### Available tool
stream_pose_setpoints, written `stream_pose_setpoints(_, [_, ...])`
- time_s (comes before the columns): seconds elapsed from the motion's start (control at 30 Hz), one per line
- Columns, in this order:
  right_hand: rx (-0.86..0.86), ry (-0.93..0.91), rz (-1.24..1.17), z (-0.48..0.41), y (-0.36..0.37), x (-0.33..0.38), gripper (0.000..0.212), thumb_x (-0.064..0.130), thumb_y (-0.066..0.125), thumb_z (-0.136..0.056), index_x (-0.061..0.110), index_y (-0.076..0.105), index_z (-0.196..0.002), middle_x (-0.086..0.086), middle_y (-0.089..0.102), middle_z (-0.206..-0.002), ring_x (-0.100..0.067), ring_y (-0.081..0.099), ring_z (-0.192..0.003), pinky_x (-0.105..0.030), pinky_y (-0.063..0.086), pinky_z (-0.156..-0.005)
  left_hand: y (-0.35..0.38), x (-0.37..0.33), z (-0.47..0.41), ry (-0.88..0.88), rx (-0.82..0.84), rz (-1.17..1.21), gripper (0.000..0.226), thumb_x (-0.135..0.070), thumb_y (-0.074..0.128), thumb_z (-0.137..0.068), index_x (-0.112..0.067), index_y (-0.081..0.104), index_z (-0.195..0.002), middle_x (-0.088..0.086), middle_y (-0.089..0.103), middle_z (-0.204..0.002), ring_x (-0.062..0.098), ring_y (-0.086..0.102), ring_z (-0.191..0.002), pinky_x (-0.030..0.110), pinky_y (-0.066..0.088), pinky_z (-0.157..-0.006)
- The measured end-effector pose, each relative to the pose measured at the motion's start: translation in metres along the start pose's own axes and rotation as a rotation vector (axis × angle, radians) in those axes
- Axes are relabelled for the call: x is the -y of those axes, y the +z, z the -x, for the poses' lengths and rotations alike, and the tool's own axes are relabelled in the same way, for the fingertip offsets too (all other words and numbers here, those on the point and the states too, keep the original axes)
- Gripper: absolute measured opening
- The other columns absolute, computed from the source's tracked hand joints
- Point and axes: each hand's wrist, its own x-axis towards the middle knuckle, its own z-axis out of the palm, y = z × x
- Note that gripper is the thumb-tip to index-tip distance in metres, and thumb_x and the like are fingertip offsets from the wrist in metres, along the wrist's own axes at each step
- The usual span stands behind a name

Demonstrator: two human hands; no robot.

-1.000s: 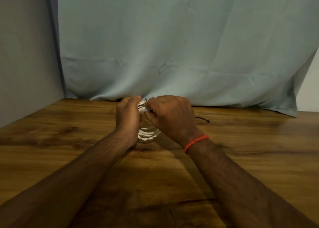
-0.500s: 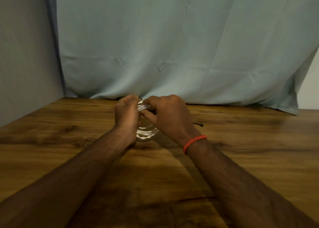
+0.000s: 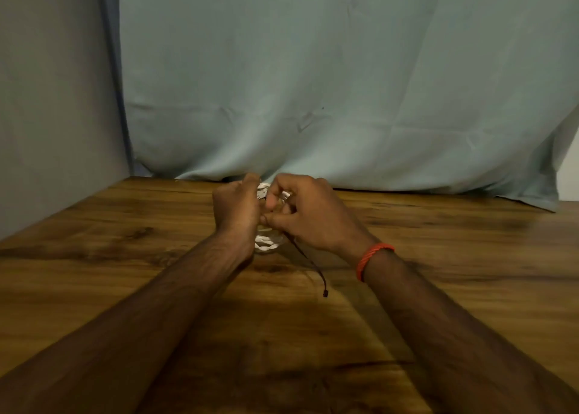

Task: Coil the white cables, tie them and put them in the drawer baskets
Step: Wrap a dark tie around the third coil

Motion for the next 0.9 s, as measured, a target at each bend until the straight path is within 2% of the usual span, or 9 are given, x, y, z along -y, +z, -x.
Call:
stream_pose_setpoints(0.13, [0.264,0.105,-0.392,0.002,-0.012,0.003,0.011,0.005,0.078,-0.084,0.0,0.072,-0.092,-0.015,0.072,-0.072,-0.023,0.065,-0.061,-0.029,0.054,-0.06,0.0,-0.003,0.004,0.009,0.004,0.011,0.034,-0.032,0.059,-0.069,0.001,0.067,-0.075,0.014,0.064,-0.068,0.026,0.058,-0.062,0.043,0.048,-0.058])
stream_pose_setpoints(0.2, [0.292,0.159,-0.595,0.003,-0.015,0.006,0.013,-0.002,0.068,-0.09,-0.008,0.07,-0.102,-0.016,0.072,-0.078,-0.019,0.066,-0.062,-0.021,0.054,-0.056,-0.003,-0.002,0.004,0.028,0.026,0.003,0.038,-0.034,0.06,-0.07,0.003,0.065,-0.077,0.016,0.063,-0.069,0.029,0.057,-0.062,0.052,0.05,-0.056])
stream_pose_setpoints(0.27, [0.305,0.178,-0.728,0.003,-0.019,0.008,0.017,-0.005,0.058,-0.095,-0.011,0.068,-0.107,-0.016,0.074,-0.084,-0.018,0.068,-0.067,-0.023,0.056,-0.061,-0.005,0.0,0.003,0.026,0.062,-0.011,0.031,-0.033,0.06,-0.073,-0.004,0.066,-0.07,0.016,0.06,-0.064,0.029,0.056,-0.059,0.053,0.048,-0.055])
stream_pose_setpoints(0.37, [0.314,0.169,-0.761,0.004,-0.027,0.01,0.025,-0.013,0.05,-0.094,-0.01,0.067,-0.112,-0.024,0.073,-0.098,-0.025,0.071,-0.078,-0.026,0.058,-0.069,-0.005,-0.002,0.006,0.009,0.106,0.008,0.021,-0.031,0.062,-0.078,-0.017,0.066,-0.063,0.01,0.06,-0.061,0.029,0.057,-0.06,0.049,0.05,-0.064])
stream_pose_setpoints(0.43, [0.293,0.138,-0.717,0.006,-0.027,0.009,0.026,-0.014,0.057,-0.091,-0.009,0.067,-0.114,-0.025,0.074,-0.102,-0.027,0.072,-0.084,-0.026,0.061,-0.07,-0.004,-0.003,0.007,0.026,0.103,-0.032,0.02,-0.033,0.061,-0.077,-0.016,0.069,-0.069,0.011,0.067,-0.068,0.032,0.065,-0.068,0.053,0.057,-0.072])
stream_pose_setpoints(0.53, [0.192,0.094,-0.625,0.007,-0.026,0.007,0.023,0.001,0.076,-0.084,-0.004,0.073,-0.106,-0.017,0.077,-0.088,-0.021,0.072,-0.073,-0.019,0.054,-0.06,-0.002,-0.004,0.009,0.035,0.124,-0.038,0.014,-0.026,0.06,-0.077,-0.019,0.071,-0.076,0.013,0.075,-0.082,0.036,0.073,-0.083,0.055,0.06,-0.078])
stream_pose_setpoints(0.63, [0.006,0.076,-0.589,0.005,-0.028,0.007,0.014,0.011,0.078,-0.086,0.001,0.076,-0.095,0.005,0.07,-0.064,-0.004,0.06,-0.053,-0.013,0.043,-0.049,0.0,-0.002,0.01,0.153,0.119,-0.11,0.017,-0.02,0.061,-0.089,-0.021,0.068,-0.074,0.002,0.069,-0.072,0.019,0.065,-0.067,0.032,0.049,-0.059])
stream_pose_setpoints(0.7, [-0.136,0.089,-0.589,0.002,-0.031,0.005,0.015,0.015,0.077,-0.087,0.002,0.076,-0.094,0.011,0.065,-0.059,0.001,0.055,-0.051,-0.012,0.04,-0.048,0.0,-0.001,0.01,0.199,0.119,-0.146,0.017,-0.024,0.062,-0.095,-0.017,0.071,-0.082,-0.001,0.068,-0.071,0.014,0.059,-0.063,0.028,0.042,-0.057])
stream_pose_setpoints(0.9, [-0.418,0.138,-0.61,-0.002,-0.04,0.001,0.019,0.022,0.077,-0.088,0.005,0.077,-0.096,-0.01,0.075,-0.081,-0.01,0.065,-0.061,-0.025,0.049,-0.049,0.001,-0.001,0.008,0.235,0.124,-0.224,0.012,-0.02,0.063,-0.094,-0.015,0.074,-0.092,0.001,0.076,-0.089,0.021,0.071,-0.087,0.045,0.058,-0.084])
